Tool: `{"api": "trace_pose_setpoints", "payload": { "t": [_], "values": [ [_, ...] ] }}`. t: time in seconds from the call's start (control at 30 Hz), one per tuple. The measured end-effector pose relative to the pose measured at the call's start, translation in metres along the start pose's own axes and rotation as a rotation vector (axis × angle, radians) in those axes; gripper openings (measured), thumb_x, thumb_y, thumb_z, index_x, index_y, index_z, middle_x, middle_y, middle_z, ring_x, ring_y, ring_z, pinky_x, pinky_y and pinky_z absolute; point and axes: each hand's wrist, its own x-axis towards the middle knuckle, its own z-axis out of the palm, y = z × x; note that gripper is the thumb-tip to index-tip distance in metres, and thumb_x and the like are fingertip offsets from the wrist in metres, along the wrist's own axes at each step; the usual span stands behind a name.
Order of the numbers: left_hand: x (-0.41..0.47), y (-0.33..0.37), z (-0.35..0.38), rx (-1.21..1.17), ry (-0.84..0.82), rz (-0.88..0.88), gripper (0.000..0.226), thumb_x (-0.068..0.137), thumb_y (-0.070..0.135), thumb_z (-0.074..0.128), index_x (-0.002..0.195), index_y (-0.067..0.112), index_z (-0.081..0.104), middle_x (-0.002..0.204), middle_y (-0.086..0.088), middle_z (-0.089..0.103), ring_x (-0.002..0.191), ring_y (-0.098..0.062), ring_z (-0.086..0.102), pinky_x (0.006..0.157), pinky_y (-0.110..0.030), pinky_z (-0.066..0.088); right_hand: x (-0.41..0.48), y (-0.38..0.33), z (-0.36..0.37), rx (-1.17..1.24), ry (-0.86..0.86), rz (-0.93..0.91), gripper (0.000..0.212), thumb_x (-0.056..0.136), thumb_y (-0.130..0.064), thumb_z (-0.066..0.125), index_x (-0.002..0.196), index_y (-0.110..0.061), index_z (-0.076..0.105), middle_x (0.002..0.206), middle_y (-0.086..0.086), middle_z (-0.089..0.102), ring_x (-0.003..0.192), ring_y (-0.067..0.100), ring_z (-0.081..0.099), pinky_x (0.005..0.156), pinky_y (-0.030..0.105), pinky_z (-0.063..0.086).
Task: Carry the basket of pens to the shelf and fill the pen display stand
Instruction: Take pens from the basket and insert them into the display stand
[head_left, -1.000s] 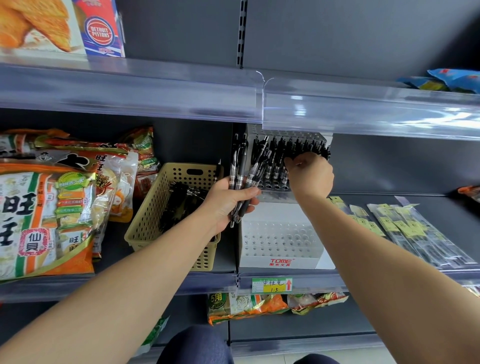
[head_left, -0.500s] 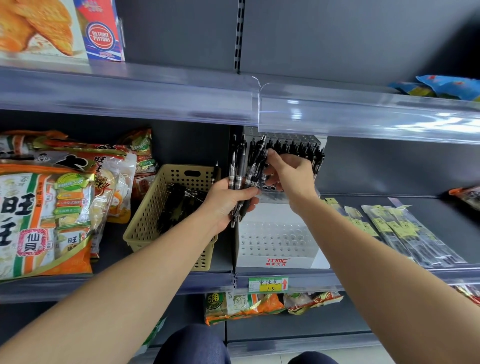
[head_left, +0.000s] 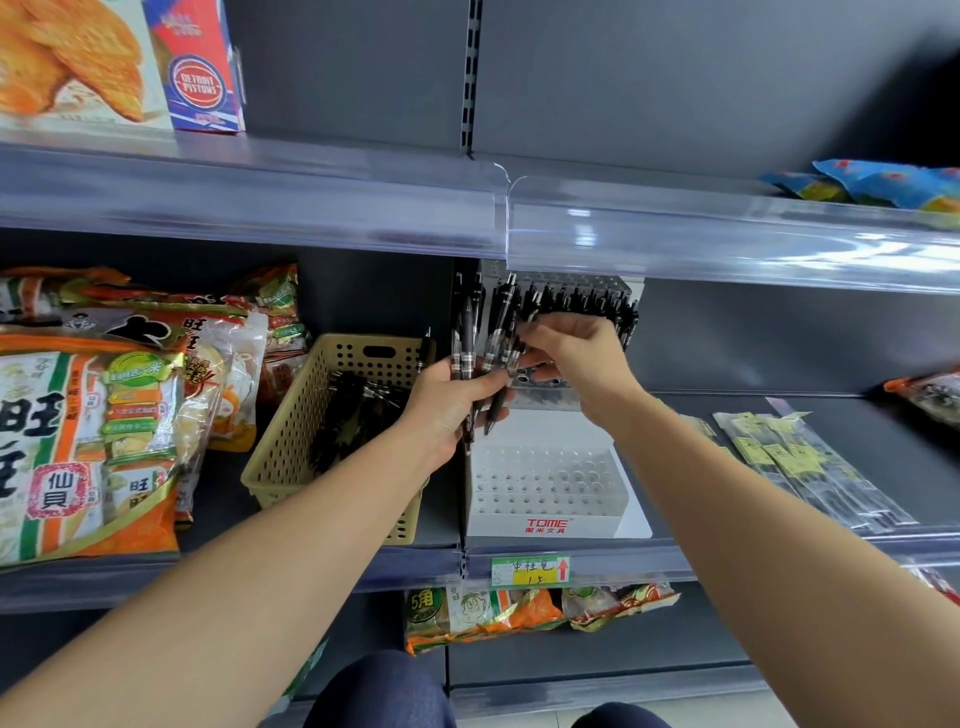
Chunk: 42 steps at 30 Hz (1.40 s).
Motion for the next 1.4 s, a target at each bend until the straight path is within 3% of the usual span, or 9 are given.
{"api": "trace_pose_setpoints", "payload": {
  "t": [0.13,0.27,0.4,0.5,0.6,0.73,0.9,1.27,1.4],
  "values": [
    [0.003,-0.001,-0.005,0.065,0.097,0.008,0.011,0.083,0.008,0.071,0.088,0.013,0.063,0.084,-0.002,0.065,0.076,-0.015,0.058,0.077,-0.037,0.054,0.011,-0.007,-0.009,-0.088,0.131,-0.086,0.020,0.093,-0.013,0.055,0.109,-0.006,0.065,0.090,0.003,0.068,0.071,0.011,0.065,0.064,0.024,0.059],
    [0.002,-0.002,-0.007,0.092,0.087,0.011,0.011,0.082,0.008,0.073,0.087,0.010,0.064,0.073,-0.001,0.062,0.062,-0.014,0.052,0.062,-0.028,0.049,0.020,-0.008,-0.007,-0.322,0.256,-0.238,0.017,0.091,-0.012,0.053,0.084,-0.005,0.067,0.078,0.019,0.067,0.065,0.028,0.058,0.066,0.043,0.055],
    [0.003,-0.002,-0.007,0.143,0.074,0.030,0.012,0.082,0.004,0.071,0.088,0.009,0.063,0.072,-0.005,0.065,0.057,-0.015,0.058,0.050,-0.023,0.043,0.023,-0.007,-0.005,-0.588,0.370,-0.328,0.024,0.089,-0.009,0.050,0.065,-0.014,0.052,0.052,0.008,0.048,0.052,0.022,0.033,0.051,0.028,0.027],
    [0.003,-0.002,-0.009,0.154,0.062,0.033,0.012,0.082,0.003,0.070,0.089,0.010,0.063,0.076,-0.006,0.068,0.061,-0.016,0.064,0.054,-0.024,0.049,0.023,-0.004,-0.004,-0.680,0.409,-0.354,0.027,0.089,-0.010,0.051,0.063,-0.016,0.048,0.047,-0.002,0.036,0.045,0.015,0.025,0.046,0.025,0.023],
    [0.003,-0.003,-0.011,0.131,0.049,0.030,0.014,0.082,0.001,0.070,0.088,0.011,0.063,0.076,-0.006,0.069,0.061,-0.016,0.065,0.059,-0.026,0.053,0.025,0.001,-0.004,-0.695,0.408,-0.336,0.027,0.089,-0.014,0.054,0.062,-0.009,0.056,0.050,0.010,0.048,0.048,0.020,0.029,0.050,0.028,0.025],
    [0.004,-0.003,-0.014,0.120,0.048,0.023,0.015,0.082,0.000,0.070,0.090,0.011,0.063,0.078,-0.006,0.069,0.061,-0.016,0.065,0.059,-0.025,0.054,0.024,0.004,-0.001,-0.741,0.383,-0.295,0.046,0.089,-0.016,0.057,0.048,-0.015,0.036,0.044,0.000,0.035,0.043,0.012,0.022,0.050,0.027,0.024],
    [0.003,-0.005,-0.015,0.129,0.036,0.017,0.015,0.081,0.001,0.071,0.091,0.009,0.063,0.081,-0.007,0.070,0.064,-0.018,0.066,0.065,-0.028,0.054,0.022,0.011,0.002,-0.762,0.369,-0.247,0.023,0.086,-0.012,0.058,0.064,-0.009,0.061,0.056,0.010,0.057,0.052,0.022,0.041,0.052,0.024,0.032],
    [0.004,-0.006,-0.017,0.130,0.025,-0.001,0.015,0.081,0.004,0.071,0.094,0.009,0.063,0.082,-0.007,0.071,0.068,-0.018,0.066,0.064,-0.027,0.050,0.022,0.014,0.003,-0.804,0.381,-0.206,0.031,0.089,-0.021,0.061,0.060,-0.009,0.062,0.054,0.008,0.053,0.042,0.012,0.036,0.044,0.016,0.024],
    [0.005,-0.006,-0.016,0.175,0.016,0.003,0.015,0.086,0.008,0.068,0.100,0.006,0.063,0.079,-0.004,0.072,0.062,-0.012,0.067,0.067,-0.030,0.048,0.022,0.015,0.002,-0.847,0.370,-0.187,0.030,0.089,-0.022,0.061,0.060,-0.012,0.061,0.056,0.008,0.053,0.049,0.023,0.042,0.046,0.021,0.027]
  ]
}}
